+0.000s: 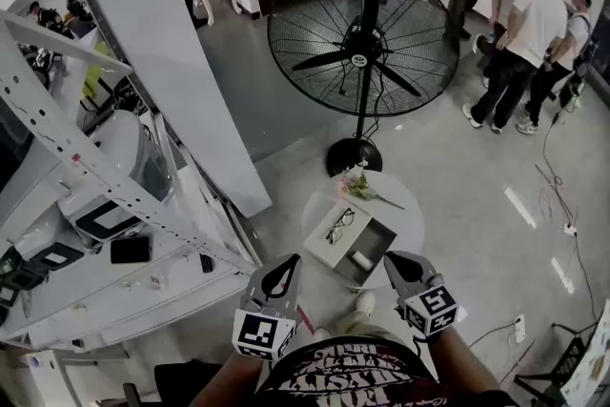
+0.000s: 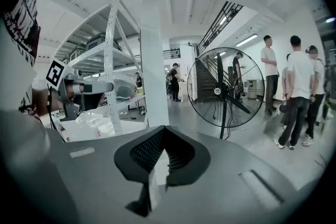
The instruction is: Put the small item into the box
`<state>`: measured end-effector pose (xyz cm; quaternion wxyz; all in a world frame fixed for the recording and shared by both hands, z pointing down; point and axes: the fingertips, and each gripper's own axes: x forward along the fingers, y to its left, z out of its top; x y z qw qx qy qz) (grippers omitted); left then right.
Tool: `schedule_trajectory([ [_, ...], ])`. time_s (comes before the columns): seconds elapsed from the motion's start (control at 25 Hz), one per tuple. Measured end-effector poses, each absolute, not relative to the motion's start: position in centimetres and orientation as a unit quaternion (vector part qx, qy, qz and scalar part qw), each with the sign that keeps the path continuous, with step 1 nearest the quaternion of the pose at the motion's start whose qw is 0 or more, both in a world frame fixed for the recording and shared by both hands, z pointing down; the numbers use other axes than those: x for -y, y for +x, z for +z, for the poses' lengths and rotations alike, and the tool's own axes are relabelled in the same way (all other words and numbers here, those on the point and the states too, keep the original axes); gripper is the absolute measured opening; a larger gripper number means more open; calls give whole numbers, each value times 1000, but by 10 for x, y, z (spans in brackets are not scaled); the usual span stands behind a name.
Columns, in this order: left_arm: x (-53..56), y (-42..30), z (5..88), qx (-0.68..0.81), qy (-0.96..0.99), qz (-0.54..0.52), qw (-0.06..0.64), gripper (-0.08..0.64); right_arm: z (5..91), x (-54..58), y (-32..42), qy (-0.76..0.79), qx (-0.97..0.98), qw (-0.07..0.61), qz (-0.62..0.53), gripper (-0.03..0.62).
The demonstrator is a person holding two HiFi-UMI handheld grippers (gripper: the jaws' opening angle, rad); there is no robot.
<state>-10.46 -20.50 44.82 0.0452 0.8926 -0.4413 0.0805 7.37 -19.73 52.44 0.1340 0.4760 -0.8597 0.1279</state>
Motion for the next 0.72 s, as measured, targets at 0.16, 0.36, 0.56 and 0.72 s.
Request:
schedule_trajectory([
  [0.16, 197, -114, 446, 444, 892, 79, 40, 0, 512, 188, 66, 480, 860, 127, 116, 29],
  [0.36, 190, -128, 431, 448, 891, 65, 26, 0, 495, 177, 57, 485, 860, 119, 106, 29],
  [0.56, 183, -137, 420, 447, 892, 61, 20, 1, 478, 165, 44, 485, 862, 111, 95, 29],
  [0.72, 174, -138, 426, 438, 897, 57, 20, 0, 476, 155, 37, 485, 862, 111, 95, 29],
])
